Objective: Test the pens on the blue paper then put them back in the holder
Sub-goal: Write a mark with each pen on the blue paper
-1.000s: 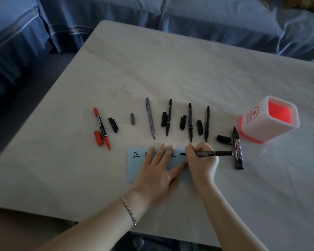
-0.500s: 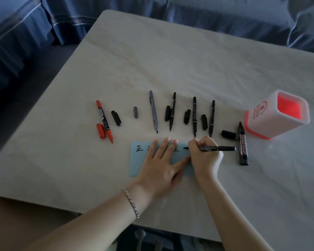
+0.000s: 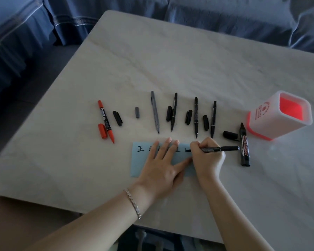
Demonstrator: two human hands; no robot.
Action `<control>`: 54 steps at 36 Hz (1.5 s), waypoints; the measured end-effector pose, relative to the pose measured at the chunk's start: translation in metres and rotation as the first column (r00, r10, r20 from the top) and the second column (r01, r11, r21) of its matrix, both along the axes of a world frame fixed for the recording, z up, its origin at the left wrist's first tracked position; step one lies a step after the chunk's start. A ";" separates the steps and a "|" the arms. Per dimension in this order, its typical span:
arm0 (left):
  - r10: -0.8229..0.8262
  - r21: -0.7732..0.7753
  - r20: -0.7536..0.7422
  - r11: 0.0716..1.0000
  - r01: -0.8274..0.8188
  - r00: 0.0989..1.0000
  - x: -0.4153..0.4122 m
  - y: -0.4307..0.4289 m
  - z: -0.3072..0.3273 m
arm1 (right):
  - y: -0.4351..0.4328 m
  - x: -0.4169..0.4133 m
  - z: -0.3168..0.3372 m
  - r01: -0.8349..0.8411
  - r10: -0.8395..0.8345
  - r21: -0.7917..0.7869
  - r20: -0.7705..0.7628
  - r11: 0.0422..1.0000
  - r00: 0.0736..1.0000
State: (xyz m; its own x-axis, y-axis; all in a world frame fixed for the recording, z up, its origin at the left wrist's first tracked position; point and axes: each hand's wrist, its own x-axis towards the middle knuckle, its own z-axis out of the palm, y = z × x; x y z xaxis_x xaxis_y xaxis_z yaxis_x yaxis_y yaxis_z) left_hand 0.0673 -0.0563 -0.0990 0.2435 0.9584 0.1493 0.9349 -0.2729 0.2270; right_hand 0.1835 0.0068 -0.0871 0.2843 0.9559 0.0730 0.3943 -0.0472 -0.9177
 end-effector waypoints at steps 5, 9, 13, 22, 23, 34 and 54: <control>0.001 -0.008 -0.012 1.000 -0.001 1.000 0.000 0.000 0.000 | 0.000 0.000 0.000 0.012 -0.012 0.010 -0.002 1.000 1.000; 0.005 -0.020 -0.020 1.000 -0.005 1.000 0.000 0.000 0.000 | 0.001 0.000 0.000 -0.007 0.007 0.012 -0.013 1.000 1.000; 0.004 -0.019 -0.014 1.000 -0.004 1.000 0.000 0.000 0.000 | 0.000 -0.001 0.001 -0.036 0.036 0.005 -0.018 0.999 0.999; 0.003 -0.016 -0.015 1.000 -0.003 1.000 -0.001 0.000 -0.001 | -0.001 -0.001 0.000 -0.046 0.045 -0.020 -0.024 0.999 0.999; 0.003 -0.016 -0.008 1.000 -0.004 1.000 -0.001 0.000 -0.001 | -0.001 -0.001 0.000 -0.035 0.035 -0.021 -0.020 0.999 0.999; -0.004 -0.044 -0.036 0.999 0.002 0.999 -0.001 0.001 0.000 | 0.001 0.000 0.001 0.045 -0.045 0.009 -0.004 0.999 0.999; 0.125 -0.148 0.124 0.983 -0.106 0.984 -0.077 -0.019 0.017 | 0.034 0.017 0.052 -0.455 0.143 -0.335 -0.655 0.825 0.742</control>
State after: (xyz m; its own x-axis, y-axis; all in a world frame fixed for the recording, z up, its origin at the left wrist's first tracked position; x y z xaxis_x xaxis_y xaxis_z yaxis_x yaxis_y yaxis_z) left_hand -0.0097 -0.0751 -0.0819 0.1167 0.9925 0.0349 0.9175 -0.1213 0.3787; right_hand 0.2001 0.0411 -0.0350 -0.1878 0.8695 -0.4568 -0.1387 -0.4839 -0.8641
